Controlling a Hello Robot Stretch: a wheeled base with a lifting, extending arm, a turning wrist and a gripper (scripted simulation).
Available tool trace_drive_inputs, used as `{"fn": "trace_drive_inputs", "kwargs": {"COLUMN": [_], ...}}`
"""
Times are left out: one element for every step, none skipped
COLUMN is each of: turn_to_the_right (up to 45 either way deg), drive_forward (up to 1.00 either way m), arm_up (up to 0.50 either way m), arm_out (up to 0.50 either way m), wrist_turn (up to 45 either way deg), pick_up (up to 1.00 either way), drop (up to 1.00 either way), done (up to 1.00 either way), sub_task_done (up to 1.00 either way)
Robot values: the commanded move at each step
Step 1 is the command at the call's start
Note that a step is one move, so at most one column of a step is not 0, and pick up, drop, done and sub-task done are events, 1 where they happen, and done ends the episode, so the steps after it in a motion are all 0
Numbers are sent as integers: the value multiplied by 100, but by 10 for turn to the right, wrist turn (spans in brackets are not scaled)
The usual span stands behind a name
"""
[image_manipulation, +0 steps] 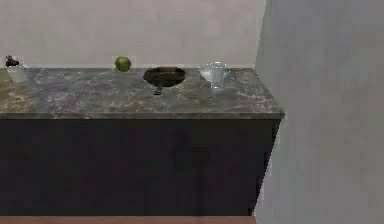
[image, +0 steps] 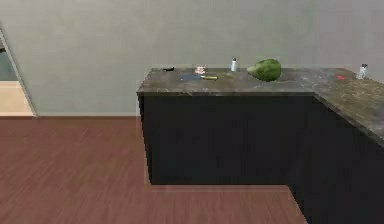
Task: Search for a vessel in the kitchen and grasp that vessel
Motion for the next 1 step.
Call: {"fn": "trace_drive_inputs", "kwargs": {"turn_to_the_right": [0], "drive_forward": [5], "arm_up": [0], "arm_out": [0], "wrist_turn": [0], "pick_up": [0], "drop": [0], "done": [0], "sub_task_done": [0]}}
